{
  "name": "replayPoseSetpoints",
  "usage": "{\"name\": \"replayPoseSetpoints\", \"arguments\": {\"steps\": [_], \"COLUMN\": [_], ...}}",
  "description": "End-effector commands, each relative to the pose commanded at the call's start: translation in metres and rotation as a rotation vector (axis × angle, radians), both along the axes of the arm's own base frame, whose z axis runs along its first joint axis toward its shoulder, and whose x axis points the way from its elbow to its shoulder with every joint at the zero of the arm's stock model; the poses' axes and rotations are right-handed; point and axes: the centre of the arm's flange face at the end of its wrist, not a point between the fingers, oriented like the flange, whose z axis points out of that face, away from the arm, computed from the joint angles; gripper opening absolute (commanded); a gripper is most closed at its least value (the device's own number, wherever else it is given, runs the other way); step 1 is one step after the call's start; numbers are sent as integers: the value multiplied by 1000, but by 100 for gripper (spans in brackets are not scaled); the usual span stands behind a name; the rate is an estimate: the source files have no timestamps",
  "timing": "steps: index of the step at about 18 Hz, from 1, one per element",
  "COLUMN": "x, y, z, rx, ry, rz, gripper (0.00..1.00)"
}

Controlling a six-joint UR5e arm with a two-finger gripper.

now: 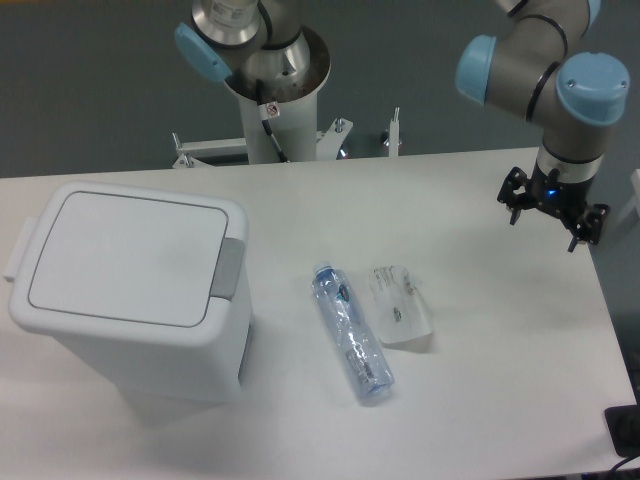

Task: Open the trash can
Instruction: 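Move the gripper from its start pose toward the white trash can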

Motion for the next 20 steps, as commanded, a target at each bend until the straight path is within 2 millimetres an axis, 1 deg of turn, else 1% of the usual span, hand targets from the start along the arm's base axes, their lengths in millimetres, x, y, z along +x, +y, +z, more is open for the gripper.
{"name": "replayPoseSetpoints", "arguments": {"steps": [11,13,15,17,20], "x": [2,7,13,23,40], "y": [2,3,8,14,39], "z": [0,0,-1,-5,0], "rx": [1,6,21,85,113], "ry": [0,-6,-16,-53,-57], "rz": [1,31,57,137,220], "gripper": [100,100,100,100,100]}}
